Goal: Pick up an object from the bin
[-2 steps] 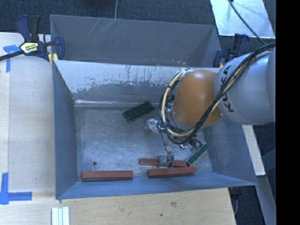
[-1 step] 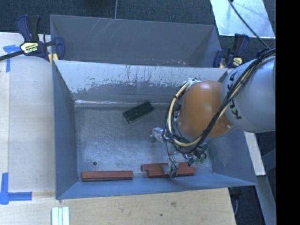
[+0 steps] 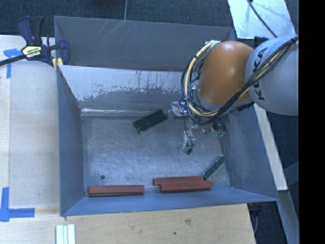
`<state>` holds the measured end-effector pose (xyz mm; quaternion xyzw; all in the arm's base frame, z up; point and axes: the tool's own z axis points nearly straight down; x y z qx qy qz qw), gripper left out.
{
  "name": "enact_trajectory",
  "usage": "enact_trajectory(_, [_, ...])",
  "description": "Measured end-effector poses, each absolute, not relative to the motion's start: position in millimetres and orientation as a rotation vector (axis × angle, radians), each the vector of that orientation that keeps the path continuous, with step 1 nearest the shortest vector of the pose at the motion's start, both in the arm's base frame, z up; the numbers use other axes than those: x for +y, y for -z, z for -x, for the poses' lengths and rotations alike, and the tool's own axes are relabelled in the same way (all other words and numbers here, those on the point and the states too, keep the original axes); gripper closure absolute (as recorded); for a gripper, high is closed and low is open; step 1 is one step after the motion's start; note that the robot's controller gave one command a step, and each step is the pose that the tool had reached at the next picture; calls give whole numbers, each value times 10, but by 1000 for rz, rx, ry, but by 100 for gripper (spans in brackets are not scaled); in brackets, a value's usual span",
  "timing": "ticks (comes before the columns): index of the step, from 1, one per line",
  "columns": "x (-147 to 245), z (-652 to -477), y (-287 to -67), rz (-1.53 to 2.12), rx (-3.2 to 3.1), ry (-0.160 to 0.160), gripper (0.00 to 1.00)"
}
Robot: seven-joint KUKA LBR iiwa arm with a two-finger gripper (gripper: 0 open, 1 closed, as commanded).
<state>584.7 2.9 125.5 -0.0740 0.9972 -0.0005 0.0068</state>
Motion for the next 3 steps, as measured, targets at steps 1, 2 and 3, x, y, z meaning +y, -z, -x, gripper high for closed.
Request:
enact_trajectory(1, [663,-6257,-762,342,3114,-3,0])
enact_trajectory(2, [634,-6247,-782,332,3117,-2,100])
enact_trajectory(3, [563,-6224,-2562,289,3115,1,100])
